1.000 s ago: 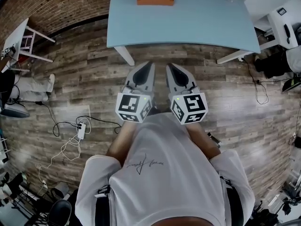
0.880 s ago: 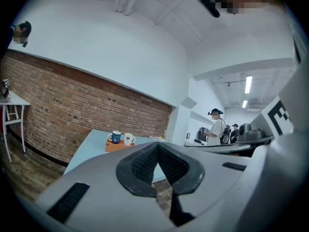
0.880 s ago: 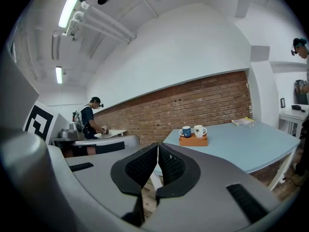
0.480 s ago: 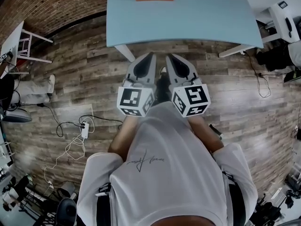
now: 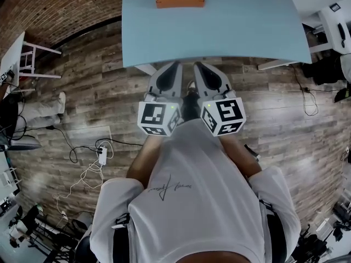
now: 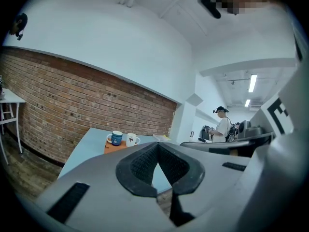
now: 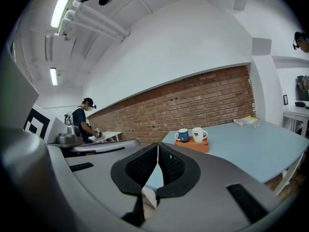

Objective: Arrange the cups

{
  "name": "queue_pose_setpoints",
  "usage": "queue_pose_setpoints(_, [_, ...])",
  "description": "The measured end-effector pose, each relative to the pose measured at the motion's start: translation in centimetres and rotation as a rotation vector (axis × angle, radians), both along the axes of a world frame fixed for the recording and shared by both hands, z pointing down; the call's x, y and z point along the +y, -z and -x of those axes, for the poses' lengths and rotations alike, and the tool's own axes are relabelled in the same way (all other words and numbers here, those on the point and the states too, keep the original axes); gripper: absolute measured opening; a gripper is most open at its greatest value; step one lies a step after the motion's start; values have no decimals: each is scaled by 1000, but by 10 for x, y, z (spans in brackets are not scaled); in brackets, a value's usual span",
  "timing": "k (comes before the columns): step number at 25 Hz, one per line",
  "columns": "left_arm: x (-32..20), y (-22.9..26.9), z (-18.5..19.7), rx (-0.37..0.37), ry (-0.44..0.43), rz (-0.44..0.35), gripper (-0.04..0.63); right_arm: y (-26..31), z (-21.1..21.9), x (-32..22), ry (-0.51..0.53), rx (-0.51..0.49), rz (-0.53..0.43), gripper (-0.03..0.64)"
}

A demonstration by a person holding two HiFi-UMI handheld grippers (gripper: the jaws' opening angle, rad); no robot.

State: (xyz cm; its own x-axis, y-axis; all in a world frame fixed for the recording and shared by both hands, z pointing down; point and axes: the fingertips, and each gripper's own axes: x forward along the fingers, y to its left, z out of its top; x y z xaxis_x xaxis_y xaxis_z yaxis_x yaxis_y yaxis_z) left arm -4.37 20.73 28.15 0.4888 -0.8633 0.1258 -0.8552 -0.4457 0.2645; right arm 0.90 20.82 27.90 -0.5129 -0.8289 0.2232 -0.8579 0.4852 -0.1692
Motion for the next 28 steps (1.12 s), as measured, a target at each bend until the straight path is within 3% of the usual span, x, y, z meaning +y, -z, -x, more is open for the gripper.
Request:
queue_pose_setpoints(9, [-78, -4, -21, -30, -35, 10, 9, -5, -7, -84, -5, -27, 9, 21])
queue_pose_setpoints(19, [-156, 9, -37, -27, -8, -8, 9, 6, -30, -162, 3, -20, -4, 21])
queue_pose_setpoints(28, [-189, 7, -51, -29, 20, -11, 9, 4, -40, -200, 32, -11, -11, 21])
